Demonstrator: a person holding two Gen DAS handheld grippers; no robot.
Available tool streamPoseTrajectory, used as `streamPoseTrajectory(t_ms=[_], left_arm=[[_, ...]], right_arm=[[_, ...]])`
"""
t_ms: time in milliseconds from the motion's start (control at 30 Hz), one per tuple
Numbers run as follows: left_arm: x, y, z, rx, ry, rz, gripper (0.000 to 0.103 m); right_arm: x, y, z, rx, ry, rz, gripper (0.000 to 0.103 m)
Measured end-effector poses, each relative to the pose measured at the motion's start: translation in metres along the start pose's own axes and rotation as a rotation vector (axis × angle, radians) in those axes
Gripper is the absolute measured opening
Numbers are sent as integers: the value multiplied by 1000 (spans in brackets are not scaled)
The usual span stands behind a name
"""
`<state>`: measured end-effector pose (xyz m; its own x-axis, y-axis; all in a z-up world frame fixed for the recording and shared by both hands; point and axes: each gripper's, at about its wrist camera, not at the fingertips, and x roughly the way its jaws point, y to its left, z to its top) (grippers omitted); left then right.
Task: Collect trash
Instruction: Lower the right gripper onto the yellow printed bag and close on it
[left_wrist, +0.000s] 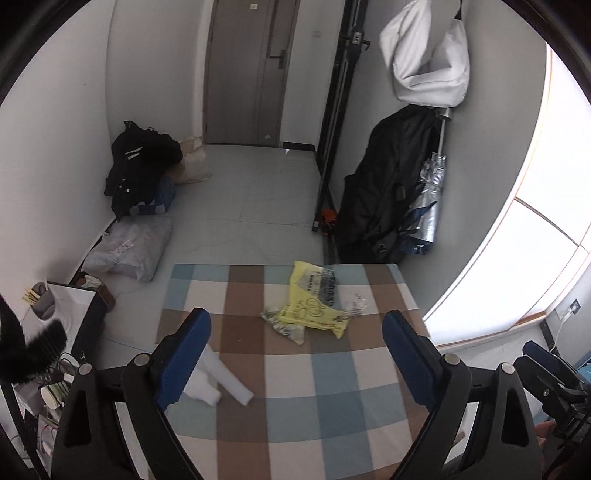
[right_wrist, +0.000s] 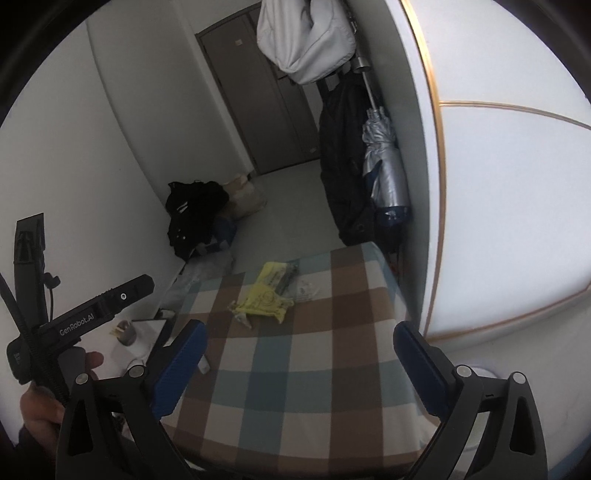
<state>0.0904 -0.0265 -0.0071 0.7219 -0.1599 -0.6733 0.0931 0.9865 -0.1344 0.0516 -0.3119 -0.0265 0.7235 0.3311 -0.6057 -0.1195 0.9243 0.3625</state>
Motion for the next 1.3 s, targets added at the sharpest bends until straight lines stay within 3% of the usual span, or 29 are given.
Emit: streamPoseTrajectory(t_ms=[267,533,900,1100,1300], left_arm=[[17,55,-4,-128,15,10,92],[36,88,-4,-224,100,26,92],[49,120,-3,-348,170,68,92],[52,138,-5,-420,190,72,92],[53,141,-4,-418,191,55,92]], right_arm=[[61,39,-3,-39,118,21,102],[125,54,17,-79,222,12,102],[257,63,56,-152,397,-117,102],[311,66,50,-197,460,-190,102],[333,58,37,-169,508,-217,103]])
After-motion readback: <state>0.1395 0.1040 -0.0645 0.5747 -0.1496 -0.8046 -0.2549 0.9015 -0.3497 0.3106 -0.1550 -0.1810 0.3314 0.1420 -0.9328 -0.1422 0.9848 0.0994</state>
